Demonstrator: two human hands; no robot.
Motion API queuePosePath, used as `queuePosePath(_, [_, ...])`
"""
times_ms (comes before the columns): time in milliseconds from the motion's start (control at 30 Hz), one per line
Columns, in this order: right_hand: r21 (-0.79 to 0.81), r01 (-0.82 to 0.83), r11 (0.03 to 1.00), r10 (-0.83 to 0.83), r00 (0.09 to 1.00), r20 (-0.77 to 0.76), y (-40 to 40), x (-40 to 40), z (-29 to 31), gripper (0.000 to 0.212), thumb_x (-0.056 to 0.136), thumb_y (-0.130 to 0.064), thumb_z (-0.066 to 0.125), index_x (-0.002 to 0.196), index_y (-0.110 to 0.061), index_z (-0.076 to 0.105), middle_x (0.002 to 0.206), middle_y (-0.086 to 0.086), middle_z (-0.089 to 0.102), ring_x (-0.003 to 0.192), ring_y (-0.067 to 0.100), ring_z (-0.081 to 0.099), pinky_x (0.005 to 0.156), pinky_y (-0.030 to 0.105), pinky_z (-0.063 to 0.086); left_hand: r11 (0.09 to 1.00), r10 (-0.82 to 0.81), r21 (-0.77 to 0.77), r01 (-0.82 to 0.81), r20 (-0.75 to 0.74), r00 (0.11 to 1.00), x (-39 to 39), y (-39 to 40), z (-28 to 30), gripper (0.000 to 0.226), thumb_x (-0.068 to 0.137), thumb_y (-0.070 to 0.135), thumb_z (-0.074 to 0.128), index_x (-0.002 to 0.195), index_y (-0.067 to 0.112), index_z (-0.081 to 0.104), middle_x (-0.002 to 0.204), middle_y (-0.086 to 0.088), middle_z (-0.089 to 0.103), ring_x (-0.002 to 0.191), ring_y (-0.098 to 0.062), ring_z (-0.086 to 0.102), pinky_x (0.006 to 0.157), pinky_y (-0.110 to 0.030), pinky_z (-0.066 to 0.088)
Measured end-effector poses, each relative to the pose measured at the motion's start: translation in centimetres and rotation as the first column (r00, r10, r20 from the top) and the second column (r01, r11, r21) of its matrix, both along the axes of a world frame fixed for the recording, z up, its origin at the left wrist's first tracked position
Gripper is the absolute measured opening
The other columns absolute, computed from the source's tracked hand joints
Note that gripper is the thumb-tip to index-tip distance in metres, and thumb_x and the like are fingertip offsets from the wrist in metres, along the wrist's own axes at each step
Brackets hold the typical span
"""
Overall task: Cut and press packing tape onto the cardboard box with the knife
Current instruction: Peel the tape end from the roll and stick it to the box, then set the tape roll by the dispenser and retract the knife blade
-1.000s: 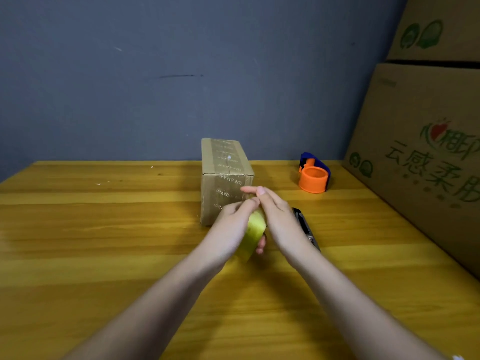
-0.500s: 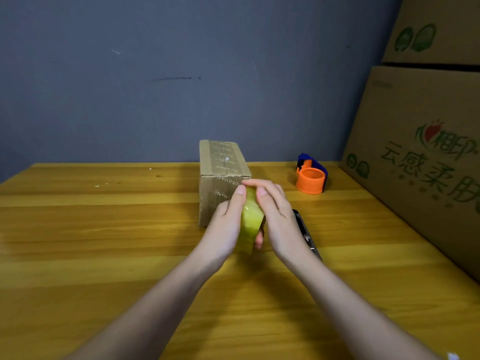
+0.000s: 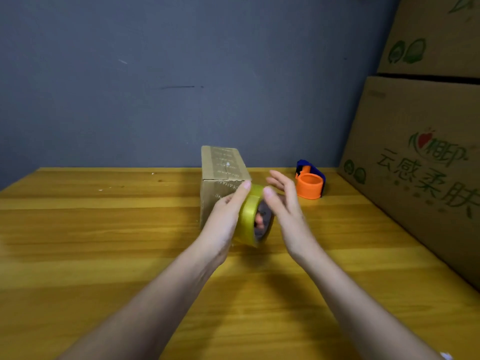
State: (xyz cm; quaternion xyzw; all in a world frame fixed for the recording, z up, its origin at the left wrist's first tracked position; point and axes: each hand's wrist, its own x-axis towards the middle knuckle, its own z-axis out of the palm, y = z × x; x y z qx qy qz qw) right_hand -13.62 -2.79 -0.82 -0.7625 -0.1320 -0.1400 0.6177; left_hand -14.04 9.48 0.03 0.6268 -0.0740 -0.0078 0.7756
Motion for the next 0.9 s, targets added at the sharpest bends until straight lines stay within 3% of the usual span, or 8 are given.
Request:
queuePosePath(133, [-0.212, -0.060, 0.975, 0.058, 0.998, -0.014, -0.1, -0.2, -0.4, 0.082, 0.072, -0.047, 0.074, 0.139, -0.040, 0.028, 0.138, -0.012, 0.028, 0.124, -0.002, 0.031, 0.093, 0.003, 0.029, 0.996, 0.083, -0.034, -0.083, -0.017, 0.996, 0.4, -0.5, -0.4, 0.042, 0.097, 0.042, 0.043, 0.097, 0.014, 0.074, 0.094, -0.005, 0.077, 0.089, -0.015, 0.072, 0.078, -0.024, 0.055])
queuePosePath(233, [-0.201, -0.019, 0.979, 0.017, 1.000, -0.012, -0.1, -0.3, -0.4, 0.078, 0.066, -0.051, 0.072, 0.134, -0.048, 0.034, 0.134, -0.010, 0.031, 0.126, 0.010, 0.036, 0.105, 0.030, 0.039, 0.993, 0.118, 0.003, -0.118, -0.042, 0.992, 0.3, -0.8, -0.3, 0.041, 0.098, 0.043, 0.039, 0.102, 0.017, 0.071, 0.097, 0.000, 0.076, 0.089, -0.010, 0.070, 0.075, -0.019, 0.052])
queuePosePath(333, [-0.280, 0.081, 0.957, -0.079, 0.997, 0.019, -0.1, -0.4, -0.2, 0.072, 0.060, -0.060, 0.056, 0.128, -0.053, 0.036, 0.129, -0.011, 0.033, 0.126, 0.017, 0.036, 0.104, 0.038, 0.038, 0.983, 0.124, 0.141, -0.117, -0.041, 0.991, 0.6, -0.9, -0.2, 0.044, 0.098, 0.046, 0.034, 0.119, 0.020, 0.064, 0.115, 0.001, 0.069, 0.108, -0.012, 0.061, 0.095, -0.027, 0.046])
queuePosePath(433, [-0.477, 0.186, 0.859, -0.178, 0.982, 0.062, -0.8, -0.5, 0.2, 0.070, 0.069, -0.059, 0.052, 0.134, -0.054, 0.028, 0.136, -0.010, 0.031, 0.127, 0.020, 0.032, 0.107, 0.041, 0.031, 0.973, 0.064, 0.228, -0.032, -0.132, 0.989, 0.6, -1.1, -0.3, 0.050, 0.092, 0.056, 0.037, 0.129, 0.025, 0.049, 0.130, -0.001, 0.058, 0.120, -0.019, 0.053, 0.106, -0.043, 0.041])
queuePosePath(500, [-0.619, 0.227, 0.752, -0.242, 0.968, 0.062, -1.4, -0.1, 0.4, 0.067, 0.078, -0.058, 0.050, 0.139, -0.055, 0.021, 0.144, -0.006, 0.027, 0.132, 0.023, 0.027, 0.106, 0.042, 0.026, 0.978, 0.052, 0.209, -0.022, -0.139, 0.989, 0.2, -1.3, -0.1, 0.045, 0.095, 0.051, 0.038, 0.132, 0.027, 0.041, 0.133, 0.001, 0.052, 0.121, -0.017, 0.051, 0.102, -0.040, 0.043])
queuePosePath(567, [-0.694, 0.244, 0.678, -0.299, 0.953, 0.043, -2.1, 0.3, 0.3, 0.066, 0.083, -0.061, 0.046, 0.142, -0.052, 0.017, 0.148, -0.004, 0.024, 0.134, 0.027, 0.025, 0.105, 0.044, 0.025, 0.977, 0.026, 0.213, -0.003, -0.107, 0.994, -0.2, -1.6, 0.1, 0.055, 0.094, 0.051, 0.040, 0.142, 0.027, 0.032, 0.142, 0.004, 0.042, 0.128, -0.014, 0.043, 0.106, -0.038, 0.039])
queuePosePath(700, [-0.765, 0.243, 0.596, -0.406, 0.914, -0.027, -3.6, 1.0, 0.6, 0.071, 0.084, -0.066, 0.040, 0.147, -0.043, 0.015, 0.153, 0.003, 0.021, 0.137, 0.034, 0.024, 0.107, 0.049, 0.025, 0.950, -0.117, 0.282, 0.134, -0.076, 0.990, -1.1, -2.9, 0.1, 0.074, 0.084, 0.064, 0.041, 0.147, 0.029, 0.030, 0.157, 0.010, 0.025, 0.144, -0.010, 0.023, 0.121, -0.042, 0.017])
queuePosePath(900, [-0.789, 0.334, 0.515, -0.457, 0.886, 0.076, -4.8, 1.1, 0.4, 0.082, 0.078, -0.068, 0.052, 0.144, -0.029, 0.024, 0.149, 0.005, 0.029, 0.133, 0.031, 0.033, 0.103, 0.047, 0.033, 0.934, -0.197, 0.273, 0.228, -0.138, 0.971, -0.3, -5.0, -0.1, 0.064, 0.091, 0.062, 0.035, 0.146, 0.031, 0.030, 0.158, 0.006, 0.021, 0.146, -0.013, 0.018, 0.121, -0.042, 0.010])
